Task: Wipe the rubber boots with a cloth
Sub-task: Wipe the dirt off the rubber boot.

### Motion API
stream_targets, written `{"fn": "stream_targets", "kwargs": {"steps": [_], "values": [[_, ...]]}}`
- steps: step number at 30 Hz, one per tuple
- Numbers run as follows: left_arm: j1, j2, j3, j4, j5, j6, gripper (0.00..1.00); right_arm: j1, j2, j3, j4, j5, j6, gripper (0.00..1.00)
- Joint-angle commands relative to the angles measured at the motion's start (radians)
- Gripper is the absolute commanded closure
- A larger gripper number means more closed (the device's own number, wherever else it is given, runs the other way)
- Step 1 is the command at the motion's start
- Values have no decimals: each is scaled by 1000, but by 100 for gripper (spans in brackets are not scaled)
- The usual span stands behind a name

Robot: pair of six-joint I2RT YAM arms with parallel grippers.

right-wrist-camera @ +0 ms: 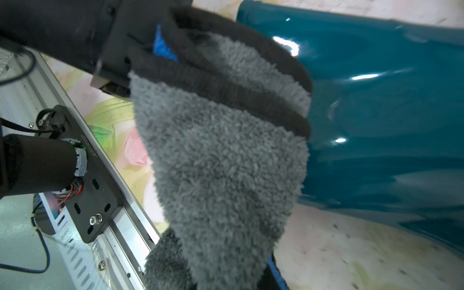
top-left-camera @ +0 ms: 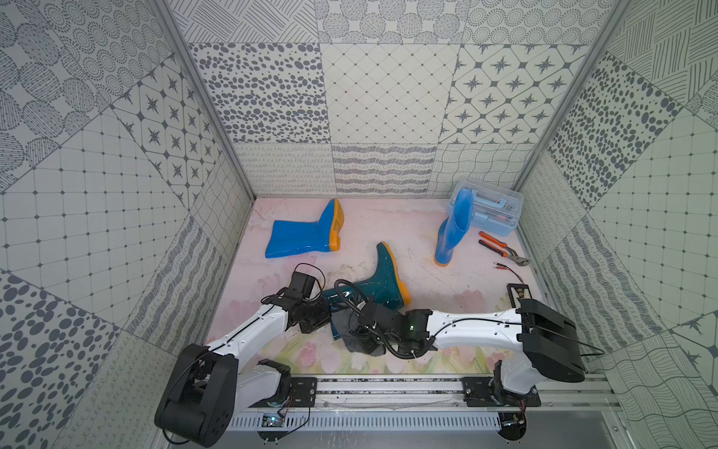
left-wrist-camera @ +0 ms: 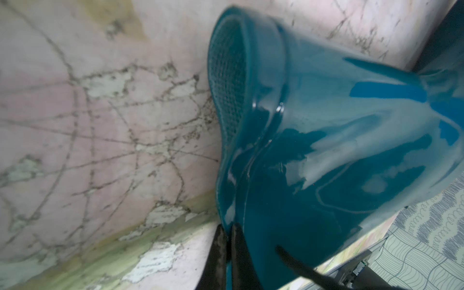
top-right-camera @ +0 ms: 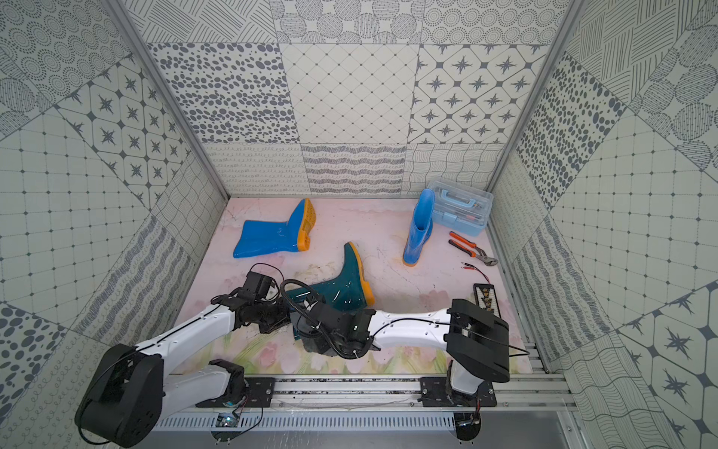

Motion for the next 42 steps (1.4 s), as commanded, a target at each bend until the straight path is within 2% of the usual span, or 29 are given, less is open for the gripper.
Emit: {"fn": "stream_targets", "kwargs": {"steps": [1,6,11,16,19,24,26,30,33,37,39,42], "values": [[-1,-17,-7,-33,21,-28,100,-2,23,-72,192,-10,28,100],[-1,-49,16,-120,-36,16,100,-29,8,-119,45,89,17,100],[-1,-46,28,-124,-46,21,100,-164,-190,-297,23,104,74,100],[-3,-38,28,-120,-53,28,100,-273,-305,-345,-55,96,45,100],[-6,-28,36,-126,-52,34,100,-284,-287,-316,-49,45,37,100],[-15,-45,33,-134,-61,29,100,-140,-174,-189,19,21,10,100],[-18,-52,31,-127,-67,21,100,-85,-97,-113,54,-27,12,100],[-32,-44,34,-107,-69,2,100,-39,20,-12,150,-127,28,100],[-44,-37,39,-110,-73,3,100,-38,80,39,156,-170,17,100],[-44,-46,39,-132,-86,17,100,-118,65,-81,274,-263,100,100],[-44,-57,35,-139,-94,19,100,-167,-1,-168,283,-248,116,100],[-43,-67,26,-136,-95,17,100,-249,-154,-285,194,-186,92,100]]}}
